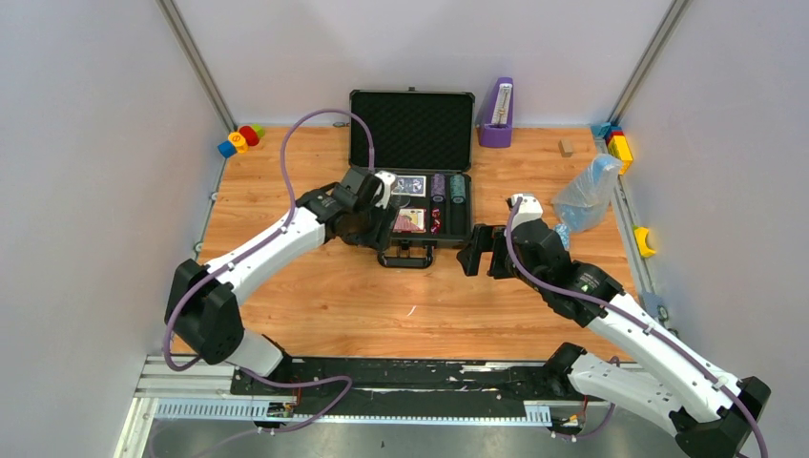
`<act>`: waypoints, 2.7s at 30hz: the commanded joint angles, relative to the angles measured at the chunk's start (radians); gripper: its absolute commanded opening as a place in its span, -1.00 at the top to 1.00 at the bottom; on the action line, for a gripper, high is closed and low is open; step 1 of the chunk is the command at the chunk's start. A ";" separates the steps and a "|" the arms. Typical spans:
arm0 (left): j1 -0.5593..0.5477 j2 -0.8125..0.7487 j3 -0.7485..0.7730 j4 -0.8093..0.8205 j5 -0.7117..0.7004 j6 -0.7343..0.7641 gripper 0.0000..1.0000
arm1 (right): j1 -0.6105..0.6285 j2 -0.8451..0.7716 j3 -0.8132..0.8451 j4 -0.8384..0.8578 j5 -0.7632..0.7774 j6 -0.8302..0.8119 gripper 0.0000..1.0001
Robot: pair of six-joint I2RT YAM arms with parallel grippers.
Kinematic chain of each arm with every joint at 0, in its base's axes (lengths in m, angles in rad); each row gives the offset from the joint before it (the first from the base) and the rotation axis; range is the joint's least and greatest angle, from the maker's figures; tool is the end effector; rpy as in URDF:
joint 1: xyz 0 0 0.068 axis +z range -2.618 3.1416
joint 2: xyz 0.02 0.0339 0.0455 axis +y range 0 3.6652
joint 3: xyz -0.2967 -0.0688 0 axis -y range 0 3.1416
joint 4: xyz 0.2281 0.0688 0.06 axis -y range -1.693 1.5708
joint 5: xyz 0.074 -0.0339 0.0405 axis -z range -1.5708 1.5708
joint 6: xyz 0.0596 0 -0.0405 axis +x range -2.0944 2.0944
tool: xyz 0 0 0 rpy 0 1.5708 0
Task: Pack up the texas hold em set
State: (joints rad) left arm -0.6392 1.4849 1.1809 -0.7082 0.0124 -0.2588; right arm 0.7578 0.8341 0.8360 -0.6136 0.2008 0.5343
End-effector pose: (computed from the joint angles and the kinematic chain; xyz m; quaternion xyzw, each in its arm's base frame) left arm 0.2411 -0.1801 0.2848 0.1834 0.9436 -0.1250 0.2458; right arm 0.1222 0.0993 0.3177 -0.0525 0.8824 0.2054 0.4201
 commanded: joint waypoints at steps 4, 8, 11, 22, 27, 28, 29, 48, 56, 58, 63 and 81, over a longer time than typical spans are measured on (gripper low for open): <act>-0.001 0.091 0.207 0.091 -0.008 0.041 -0.03 | -0.003 -0.015 0.006 0.011 0.043 0.013 -0.99; -0.001 0.247 0.343 0.091 -0.051 0.067 -0.03 | -0.004 -0.023 0.017 0.012 0.068 0.003 -0.99; 0.002 0.327 0.421 0.088 -0.088 0.076 -0.03 | -0.005 -0.033 0.024 0.011 0.088 0.001 -0.98; 0.009 0.493 0.563 0.087 0.036 0.088 -0.54 | -0.020 -0.005 0.041 0.007 0.097 0.014 -0.98; 0.010 0.433 0.506 0.072 0.002 0.106 -0.98 | -0.065 0.063 0.071 0.008 0.058 0.028 -0.98; 0.011 0.420 0.497 0.070 -0.004 0.109 -0.99 | -0.077 0.078 0.078 0.011 0.053 0.029 -0.98; 0.012 0.396 0.478 0.066 -0.008 0.114 -0.99 | -0.092 0.093 0.085 0.015 0.045 0.029 -0.98; 0.182 -0.205 -0.258 0.412 -0.081 -0.010 -1.00 | -0.479 0.348 0.182 0.216 -0.268 0.106 -0.94; 0.332 -0.399 -0.443 0.556 -0.093 -0.109 -1.00 | -0.561 0.585 0.326 0.307 -0.302 0.167 -0.93; 0.340 -0.439 -0.490 0.593 -0.136 -0.128 -1.00 | -0.593 0.666 0.392 0.308 -0.308 0.172 -0.93; 0.346 -0.539 -0.623 0.683 -0.286 -0.133 -1.00 | -0.666 0.874 0.570 0.311 -0.326 0.192 -0.80; 0.346 -0.867 -0.783 0.783 -0.401 -0.092 -0.97 | -0.716 1.704 1.388 0.315 -0.688 0.260 1.00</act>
State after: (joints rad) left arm -0.2981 0.6407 0.4126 0.0124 -0.3840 -0.3614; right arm 0.0521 2.4531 2.0674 -0.3332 -0.3008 0.7658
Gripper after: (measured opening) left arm 0.985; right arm 0.013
